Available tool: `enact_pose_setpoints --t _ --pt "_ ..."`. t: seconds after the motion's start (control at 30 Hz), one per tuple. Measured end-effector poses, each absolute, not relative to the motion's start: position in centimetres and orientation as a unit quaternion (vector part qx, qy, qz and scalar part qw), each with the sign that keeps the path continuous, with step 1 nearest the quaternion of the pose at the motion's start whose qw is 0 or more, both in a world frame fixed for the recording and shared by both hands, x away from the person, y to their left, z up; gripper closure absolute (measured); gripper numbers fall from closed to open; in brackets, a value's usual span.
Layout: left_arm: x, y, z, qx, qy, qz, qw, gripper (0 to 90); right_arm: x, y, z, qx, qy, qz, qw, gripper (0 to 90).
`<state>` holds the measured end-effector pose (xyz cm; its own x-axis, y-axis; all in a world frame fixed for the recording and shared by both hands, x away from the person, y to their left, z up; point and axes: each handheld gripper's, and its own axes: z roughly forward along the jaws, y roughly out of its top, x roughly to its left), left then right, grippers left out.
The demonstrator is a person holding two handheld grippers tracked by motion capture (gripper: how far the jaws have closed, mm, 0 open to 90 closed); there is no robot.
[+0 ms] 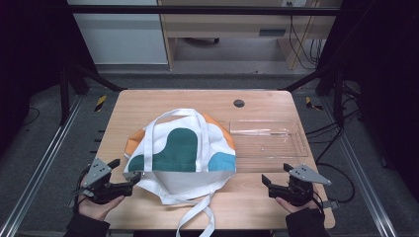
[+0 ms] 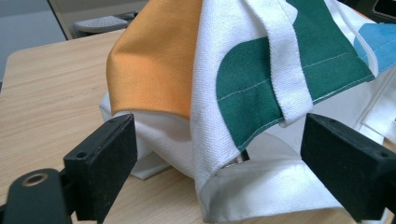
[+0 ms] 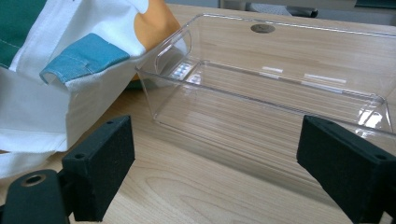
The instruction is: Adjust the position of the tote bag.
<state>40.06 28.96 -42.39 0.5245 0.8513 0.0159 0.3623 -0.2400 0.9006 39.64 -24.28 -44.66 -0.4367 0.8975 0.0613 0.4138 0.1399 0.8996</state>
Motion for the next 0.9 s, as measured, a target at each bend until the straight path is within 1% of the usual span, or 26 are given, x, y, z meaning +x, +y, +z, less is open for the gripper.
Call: enact_pose_setpoints --t 0.1,0.2,0.23,0.53,0.77,0.8,0.83,0.9 --pt "39.9 29.0 -42.4 0.740 0.409 0.266 0.463 12.2 39.6 -24.2 -44.6 0.461 0.710 0.464 0.260 13.3" --pt "39.8 29.1 -42.4 0.743 0.408 0.266 0.460 16.5 39.5 -24.0 -44.6 0.457 0.714 0.462 0.259 15.6" --pt "39.8 29.1 -42.5 0.743 0.407 0.265 0.460 16.5 39.5 -24.0 -44.6 0.457 0.714 0.462 0.259 15.6" --pt "40.0 29.4 -43.1 0.748 0.407 0.260 0.455 32.7 39.5 -23.3 -44.5 0.446 0.724 0.463 0.250 22.9" --pt "40.1 29.5 -43.5 0.749 0.411 0.255 0.452 41.8 39.4 -22.4 -44.4 0.432 0.735 0.464 0.241 28.7" --pt "40.1 29.4 -43.5 0.750 0.411 0.255 0.451 45.1 39.4 -22.2 -44.3 0.429 0.737 0.464 0.240 30.3" --pt "40.1 29.4 -43.5 0.751 0.411 0.256 0.449 45.1 39.4 -22.2 -44.3 0.429 0.737 0.464 0.240 30.3" --pt "40.1 29.4 -43.5 0.752 0.411 0.254 0.448 49.0 39.4 -21.9 -44.3 0.427 0.739 0.463 0.238 31.7"
